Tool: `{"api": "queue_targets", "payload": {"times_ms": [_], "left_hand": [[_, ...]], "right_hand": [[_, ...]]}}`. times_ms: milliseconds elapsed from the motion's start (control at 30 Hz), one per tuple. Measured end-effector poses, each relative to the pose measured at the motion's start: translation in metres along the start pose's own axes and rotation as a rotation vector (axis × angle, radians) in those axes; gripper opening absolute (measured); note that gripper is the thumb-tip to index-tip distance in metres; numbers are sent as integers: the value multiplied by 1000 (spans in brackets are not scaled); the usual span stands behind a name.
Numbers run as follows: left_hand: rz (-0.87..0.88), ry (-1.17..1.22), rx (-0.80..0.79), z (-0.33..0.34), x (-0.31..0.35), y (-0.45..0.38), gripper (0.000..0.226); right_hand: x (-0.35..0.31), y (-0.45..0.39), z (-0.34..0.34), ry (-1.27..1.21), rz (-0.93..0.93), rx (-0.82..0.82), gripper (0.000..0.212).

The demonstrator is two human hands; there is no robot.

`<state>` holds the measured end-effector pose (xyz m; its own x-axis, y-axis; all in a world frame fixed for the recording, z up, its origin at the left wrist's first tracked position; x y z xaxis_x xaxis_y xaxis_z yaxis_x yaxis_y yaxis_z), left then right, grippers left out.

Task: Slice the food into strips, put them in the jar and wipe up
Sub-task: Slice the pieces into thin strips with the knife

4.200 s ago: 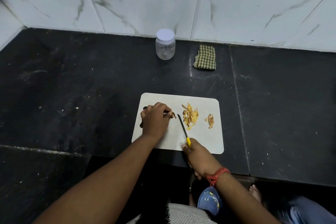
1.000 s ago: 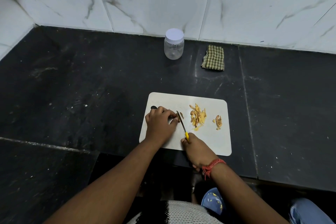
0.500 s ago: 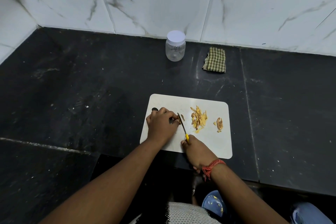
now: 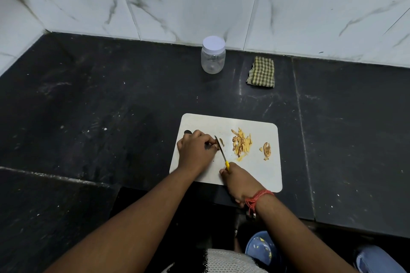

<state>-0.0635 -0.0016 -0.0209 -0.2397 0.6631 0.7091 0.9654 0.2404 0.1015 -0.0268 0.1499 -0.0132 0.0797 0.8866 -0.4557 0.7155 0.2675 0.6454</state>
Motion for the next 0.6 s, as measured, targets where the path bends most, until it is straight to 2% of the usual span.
{"api": "queue_targets", "payload": {"times_ms": [100,200,400,600], "left_hand": [[-16,5,1,0,0,0,14],[-28,16,0,-1,1,0,12],[-35,18,1,-1,1,1,14],[-37,9,-3,0,-1,1,14]], "right_hand": [[-2,5,1,-91,12,-12,31],[-7,7,-3,-101,-18,71,28],[-7,3,-5,211,-97,241,17],[-9,-4,-1,314,-58,225,19]]}}
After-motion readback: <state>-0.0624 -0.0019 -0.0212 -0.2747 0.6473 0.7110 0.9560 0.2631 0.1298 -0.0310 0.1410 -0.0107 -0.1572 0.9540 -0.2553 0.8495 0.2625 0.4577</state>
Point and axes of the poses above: each hand's wrist, its own y-axis away from the middle knuckle, its own z-axis out of the palm, x = y × z, the point moved 5 cm from there along -y, towards the middle knuckle, and after that the axes turned 11 degrees about y, right-handed, at the moved point
